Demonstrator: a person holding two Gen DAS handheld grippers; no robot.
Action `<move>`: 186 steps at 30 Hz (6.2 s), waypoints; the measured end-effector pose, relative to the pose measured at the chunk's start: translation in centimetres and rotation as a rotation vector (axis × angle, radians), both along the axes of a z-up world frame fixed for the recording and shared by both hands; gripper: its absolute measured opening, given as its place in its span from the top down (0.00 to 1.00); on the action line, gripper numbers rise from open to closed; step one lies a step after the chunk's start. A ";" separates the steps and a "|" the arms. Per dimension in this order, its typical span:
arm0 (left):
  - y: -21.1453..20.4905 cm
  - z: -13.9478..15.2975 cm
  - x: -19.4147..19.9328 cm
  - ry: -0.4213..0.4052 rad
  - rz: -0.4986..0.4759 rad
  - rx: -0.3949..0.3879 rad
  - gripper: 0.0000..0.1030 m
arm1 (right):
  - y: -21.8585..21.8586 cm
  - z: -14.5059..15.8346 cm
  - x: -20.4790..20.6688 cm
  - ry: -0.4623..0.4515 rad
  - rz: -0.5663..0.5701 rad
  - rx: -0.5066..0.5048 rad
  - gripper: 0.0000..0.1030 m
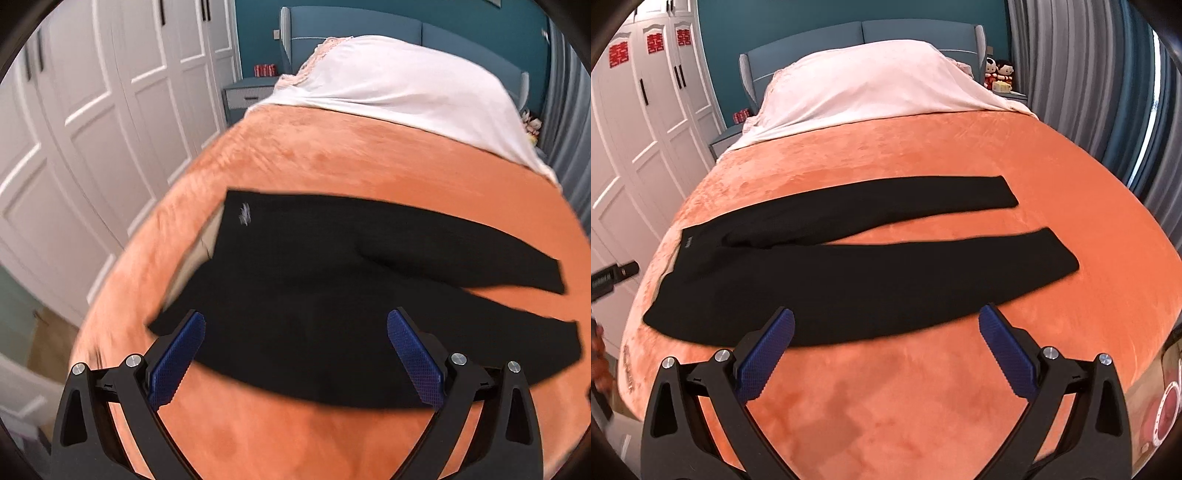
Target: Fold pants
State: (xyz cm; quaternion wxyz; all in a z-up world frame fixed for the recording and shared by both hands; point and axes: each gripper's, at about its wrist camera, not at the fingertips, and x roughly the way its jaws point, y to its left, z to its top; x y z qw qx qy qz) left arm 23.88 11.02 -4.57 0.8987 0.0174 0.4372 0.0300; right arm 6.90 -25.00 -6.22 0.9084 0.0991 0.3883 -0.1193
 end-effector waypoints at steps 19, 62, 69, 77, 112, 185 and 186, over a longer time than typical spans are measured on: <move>14.1 -14.4 31.6 0.342 -0.051 -0.268 0.06 | -2.8 -6.8 15.2 0.099 -0.029 -0.035 0.05; 14.6 -5.3 23.7 0.209 -0.038 -0.277 1.00 | -33.7 -6.2 25.4 -0.052 -0.079 0.168 0.93; 16.8 -0.7 11.3 0.191 -0.098 -0.320 1.00 | -30.6 -1.1 16.0 -0.142 0.017 0.111 0.93; 21.8 -8.2 1.5 0.365 0.065 -0.239 1.00 | -30.5 -6.5 7.6 0.016 0.007 0.098 0.92; 23.2 -17.4 5.1 0.469 0.363 -0.511 0.94 | -29.6 -11.9 4.5 0.127 -0.140 0.123 0.71; 10.6 -13.5 -0.8 0.475 0.234 -0.442 0.61 | -35.1 -12.2 3.8 -0.150 -0.270 0.604 0.96; 11.0 -13.2 -0.6 0.462 0.229 -0.412 0.61 | -35.3 -10.9 3.7 -0.184 -0.249 0.531 0.96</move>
